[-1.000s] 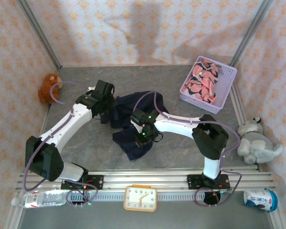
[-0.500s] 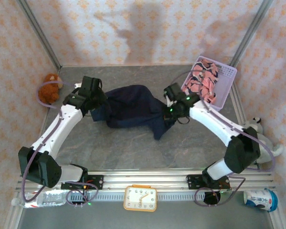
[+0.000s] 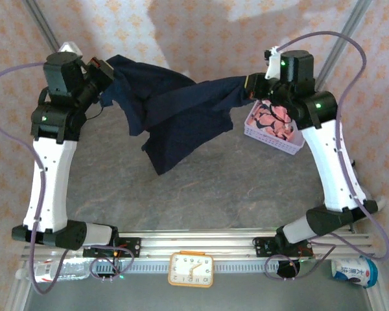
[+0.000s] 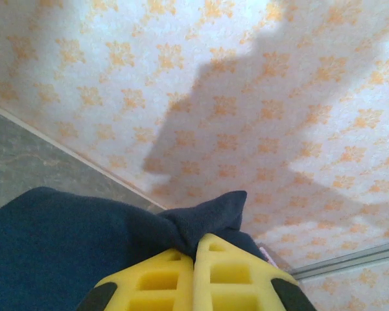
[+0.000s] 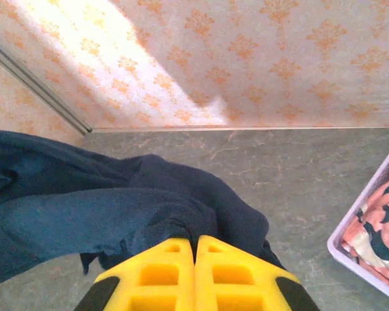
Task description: Fold and stack the mixed laundry pile
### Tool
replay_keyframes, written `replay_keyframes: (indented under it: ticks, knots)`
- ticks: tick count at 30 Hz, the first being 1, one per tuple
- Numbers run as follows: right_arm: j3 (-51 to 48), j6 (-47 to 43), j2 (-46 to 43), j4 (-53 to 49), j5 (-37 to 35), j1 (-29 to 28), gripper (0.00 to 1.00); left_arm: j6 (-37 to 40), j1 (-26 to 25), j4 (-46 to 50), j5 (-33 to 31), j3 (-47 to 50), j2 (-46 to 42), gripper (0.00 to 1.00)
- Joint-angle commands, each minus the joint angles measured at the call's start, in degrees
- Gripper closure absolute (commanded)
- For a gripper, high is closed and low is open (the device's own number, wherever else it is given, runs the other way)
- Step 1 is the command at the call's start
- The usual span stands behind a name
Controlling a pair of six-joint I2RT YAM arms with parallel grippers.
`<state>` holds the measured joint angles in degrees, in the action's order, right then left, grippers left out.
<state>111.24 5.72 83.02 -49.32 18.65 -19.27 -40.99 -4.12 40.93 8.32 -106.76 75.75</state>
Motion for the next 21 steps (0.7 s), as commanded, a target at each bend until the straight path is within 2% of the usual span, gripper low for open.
replay_keyframes:
  ticks: [1,7,10,15,18,21]
  knots:
    - [-8.81,-0.31,-1.51,-0.74,2.13,0.13,1.00,0.91,0.93,0.29,-1.05,10.71,-2.85,1.00]
    - [-25.35,3.47,-4.32,1.79,9.73,0.12,1.00,-9.24,1.13,-7.71,5.45,35.98,-9.01,1.00]
    - [-25.41,4.30,-1.71,4.24,9.43,0.12,1.00,-11.22,1.09,-10.06,5.76,39.46,-7.89,1.00]
    - [-13.39,3.46,10.41,6.88,6.96,0.60,1.00,-9.70,1.22,-11.20,6.26,29.61,1.71,1.00]
    - [1.96,4.03,20.40,4.96,6.54,2.06,1.00,-7.60,2.17,-8.09,7.66,15.15,10.89,1.00]
    - [23.95,5.28,30.19,-0.06,8.28,3.83,1.00,-6.32,3.77,-4.09,10.37,-1.88,19.84,1.00]
